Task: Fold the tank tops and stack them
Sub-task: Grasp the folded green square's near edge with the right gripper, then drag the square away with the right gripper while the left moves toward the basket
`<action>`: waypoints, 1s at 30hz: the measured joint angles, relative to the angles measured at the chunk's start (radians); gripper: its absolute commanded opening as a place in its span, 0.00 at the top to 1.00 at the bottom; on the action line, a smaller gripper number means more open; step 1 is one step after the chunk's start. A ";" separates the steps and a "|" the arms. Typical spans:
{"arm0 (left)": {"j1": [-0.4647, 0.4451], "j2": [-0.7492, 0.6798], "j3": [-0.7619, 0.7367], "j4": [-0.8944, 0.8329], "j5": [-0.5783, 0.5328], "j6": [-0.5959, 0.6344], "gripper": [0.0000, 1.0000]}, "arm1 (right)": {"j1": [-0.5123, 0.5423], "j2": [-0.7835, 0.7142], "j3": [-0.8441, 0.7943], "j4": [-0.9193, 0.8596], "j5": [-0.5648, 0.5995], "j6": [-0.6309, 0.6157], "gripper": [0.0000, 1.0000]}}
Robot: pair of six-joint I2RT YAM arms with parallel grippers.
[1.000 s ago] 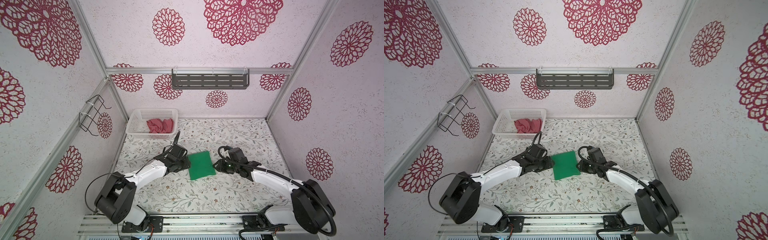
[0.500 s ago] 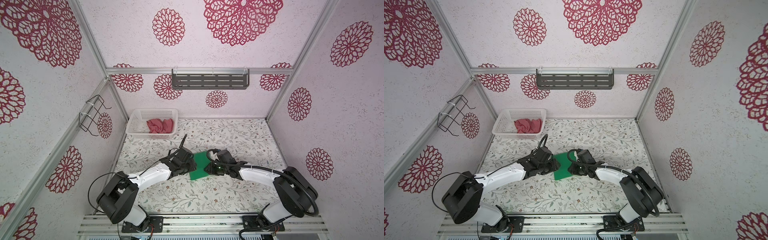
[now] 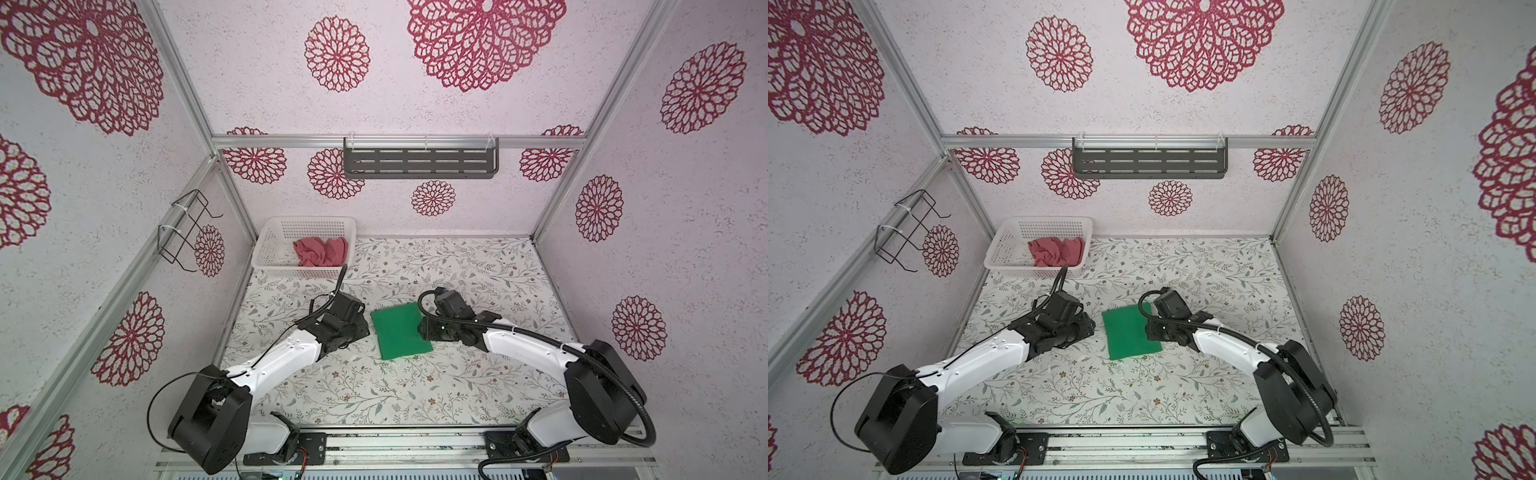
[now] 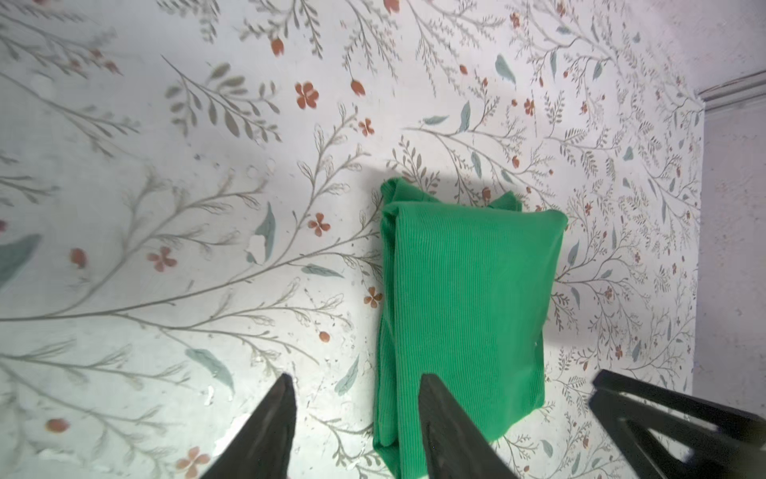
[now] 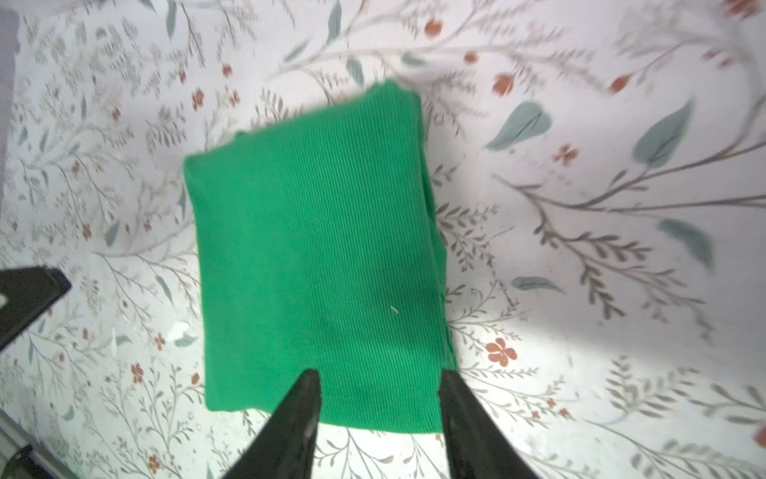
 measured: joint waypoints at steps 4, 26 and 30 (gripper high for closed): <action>0.040 -0.083 0.000 -0.051 -0.009 0.029 0.47 | 0.077 0.023 0.111 -0.093 0.121 -0.007 0.31; 0.159 -0.265 -0.016 -0.190 -0.030 0.109 0.46 | 0.152 0.477 0.344 -0.154 0.297 -0.009 0.31; 0.172 -0.265 -0.016 -0.192 -0.030 0.120 0.45 | 0.008 0.460 0.306 -0.108 0.297 -0.076 0.30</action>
